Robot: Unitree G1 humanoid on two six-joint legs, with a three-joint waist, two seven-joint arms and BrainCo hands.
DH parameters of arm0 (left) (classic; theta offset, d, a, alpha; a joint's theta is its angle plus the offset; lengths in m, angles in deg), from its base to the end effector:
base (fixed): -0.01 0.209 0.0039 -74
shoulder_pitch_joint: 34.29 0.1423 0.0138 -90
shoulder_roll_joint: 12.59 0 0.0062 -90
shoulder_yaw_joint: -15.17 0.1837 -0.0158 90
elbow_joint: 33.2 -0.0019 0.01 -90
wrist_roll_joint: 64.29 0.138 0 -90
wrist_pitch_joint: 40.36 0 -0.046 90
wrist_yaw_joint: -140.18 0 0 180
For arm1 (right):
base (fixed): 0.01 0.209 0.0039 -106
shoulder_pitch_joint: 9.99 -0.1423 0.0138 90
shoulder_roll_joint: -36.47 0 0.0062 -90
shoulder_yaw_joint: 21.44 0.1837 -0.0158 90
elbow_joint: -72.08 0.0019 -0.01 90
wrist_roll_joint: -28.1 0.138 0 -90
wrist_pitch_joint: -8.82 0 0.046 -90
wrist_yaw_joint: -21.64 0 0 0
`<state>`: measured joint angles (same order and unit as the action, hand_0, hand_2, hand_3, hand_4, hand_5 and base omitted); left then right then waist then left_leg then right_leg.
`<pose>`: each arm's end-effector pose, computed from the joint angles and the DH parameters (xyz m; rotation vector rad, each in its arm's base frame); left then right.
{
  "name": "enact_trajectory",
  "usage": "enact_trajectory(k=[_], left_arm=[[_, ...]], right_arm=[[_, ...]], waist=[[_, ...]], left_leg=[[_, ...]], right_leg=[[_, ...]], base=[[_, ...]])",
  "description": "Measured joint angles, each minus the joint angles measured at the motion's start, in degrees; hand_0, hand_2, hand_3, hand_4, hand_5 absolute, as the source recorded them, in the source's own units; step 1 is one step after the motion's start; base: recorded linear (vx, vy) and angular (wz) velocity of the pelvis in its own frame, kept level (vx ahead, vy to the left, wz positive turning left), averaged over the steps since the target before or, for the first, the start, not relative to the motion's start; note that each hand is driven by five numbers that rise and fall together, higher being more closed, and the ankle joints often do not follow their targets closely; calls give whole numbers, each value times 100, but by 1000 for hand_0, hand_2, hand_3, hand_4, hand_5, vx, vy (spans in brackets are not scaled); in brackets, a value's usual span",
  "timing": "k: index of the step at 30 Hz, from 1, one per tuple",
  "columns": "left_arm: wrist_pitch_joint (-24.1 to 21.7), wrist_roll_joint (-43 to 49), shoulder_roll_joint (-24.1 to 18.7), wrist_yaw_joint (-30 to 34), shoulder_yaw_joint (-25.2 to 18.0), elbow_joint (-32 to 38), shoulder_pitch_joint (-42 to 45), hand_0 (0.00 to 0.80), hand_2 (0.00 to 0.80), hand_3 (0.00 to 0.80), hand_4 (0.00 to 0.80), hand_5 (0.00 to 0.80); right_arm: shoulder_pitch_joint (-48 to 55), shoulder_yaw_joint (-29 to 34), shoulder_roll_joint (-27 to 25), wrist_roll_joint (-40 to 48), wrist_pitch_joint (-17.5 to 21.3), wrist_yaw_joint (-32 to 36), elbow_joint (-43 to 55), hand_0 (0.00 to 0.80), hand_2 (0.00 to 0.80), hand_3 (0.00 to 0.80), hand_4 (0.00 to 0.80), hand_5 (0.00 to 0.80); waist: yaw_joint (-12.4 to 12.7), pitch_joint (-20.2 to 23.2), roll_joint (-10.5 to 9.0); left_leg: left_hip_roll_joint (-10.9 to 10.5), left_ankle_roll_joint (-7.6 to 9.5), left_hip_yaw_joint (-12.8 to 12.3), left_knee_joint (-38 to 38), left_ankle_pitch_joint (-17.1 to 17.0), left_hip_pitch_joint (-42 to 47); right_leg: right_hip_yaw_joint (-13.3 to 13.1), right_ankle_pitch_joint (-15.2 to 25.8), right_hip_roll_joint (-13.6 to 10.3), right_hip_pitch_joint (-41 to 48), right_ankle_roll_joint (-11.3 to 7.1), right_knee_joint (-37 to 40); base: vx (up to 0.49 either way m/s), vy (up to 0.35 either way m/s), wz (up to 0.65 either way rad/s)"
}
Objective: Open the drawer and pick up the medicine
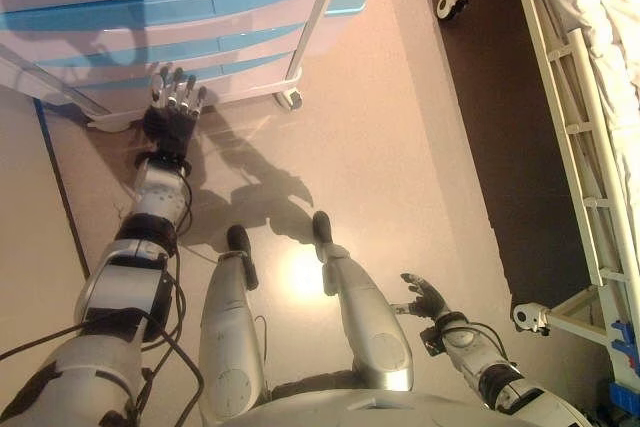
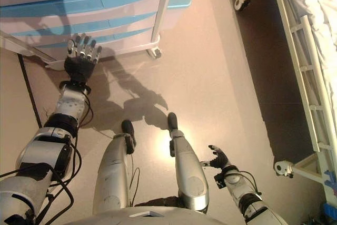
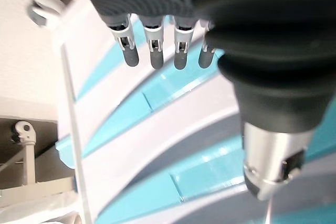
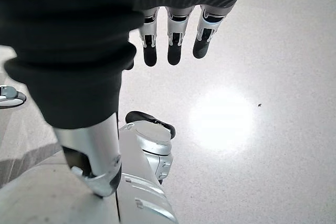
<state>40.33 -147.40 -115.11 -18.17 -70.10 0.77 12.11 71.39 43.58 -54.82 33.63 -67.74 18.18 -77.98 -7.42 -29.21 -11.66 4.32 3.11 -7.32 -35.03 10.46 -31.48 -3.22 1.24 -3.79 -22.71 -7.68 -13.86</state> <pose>0.3225 0.2615 0.1036 -0.8995 -0.2605 -0.0182 0.1550 -0.2020 -0.0841 -0.4309 0.7012 0.1780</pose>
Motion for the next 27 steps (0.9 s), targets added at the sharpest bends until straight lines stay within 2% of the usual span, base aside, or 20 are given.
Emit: enact_trajectory(k=[8, 16, 20, 21, 22, 27], left_arm=[[-4, -27, -45, 130, -24, -6, -101, 0, 0, 0, 0, 0], [-312, -505, -259, 459, -34, 10, -694, 0, 0, 0, 0, 0], [-353, -821, -352, 284, -11, 7, -861, 0, 0, 0, 0, 0], [-357, -867, -364, 243, -1, 6, -868, 0, 0, 0, 0, 0], [-356, -949, -380, 121, 7, 2, -901, 0, 0, 0, 0, 0], [-402, -1320, -415, -348, 199, -219, -1242, 0, 0, 0, 0, 0]], right_arm=[[1, 0, 1, -1, 0, -4, -19, 0, 0, 0, 0, 0], [5, -6, 0, 7, 10, -10, -15, 0, 0, 0, 0, 0], [22, -48, -4, 9, 45, -22, -14, 0, 0, 0, 0, 0], [35, -63, -10, 9, 53, -24, -12, 0, 0, 0, 0, 0], [32, -116, -29, 10, 60, -22, -18, 0, 0, 0, 0, 0], [48, -226, -49, 14, 170, -20, -60, 0, 0, 0, 0, 0]], waist=[[-32, 0, 0], [-53, 0, -2], [-93, 5, -8], [-109, 12, -18], [-108, 14, -20], [-102, 42, -62]], left_leg=[[-27, 23, 30, 14, -19, -11], [-39, 19, 35, 13, -19, -16], [-45, 6, 50, 5, -13, -25], [-28, 52, 52, -5, -47, -28], [-14, -3, 83, -54, -2, -36], [0, -18, 125, -111, 31, -52]], right_leg=[[46, -2, -22, 9, -2, 18], [48, -2, -32, 7, -3, 8], [54, -34, -26, 11, 4, 12], [47, -19, -12, 6, -23, -2], [54, -34, 9, 22, -5, 1], [55, -33, 35, 37, -11, -19]], base=[[0, 0, 0], [8, -1, 0], [64, 38, 0], [0, 0, 0], [0, 0, 0], [-3, -1, 2]])
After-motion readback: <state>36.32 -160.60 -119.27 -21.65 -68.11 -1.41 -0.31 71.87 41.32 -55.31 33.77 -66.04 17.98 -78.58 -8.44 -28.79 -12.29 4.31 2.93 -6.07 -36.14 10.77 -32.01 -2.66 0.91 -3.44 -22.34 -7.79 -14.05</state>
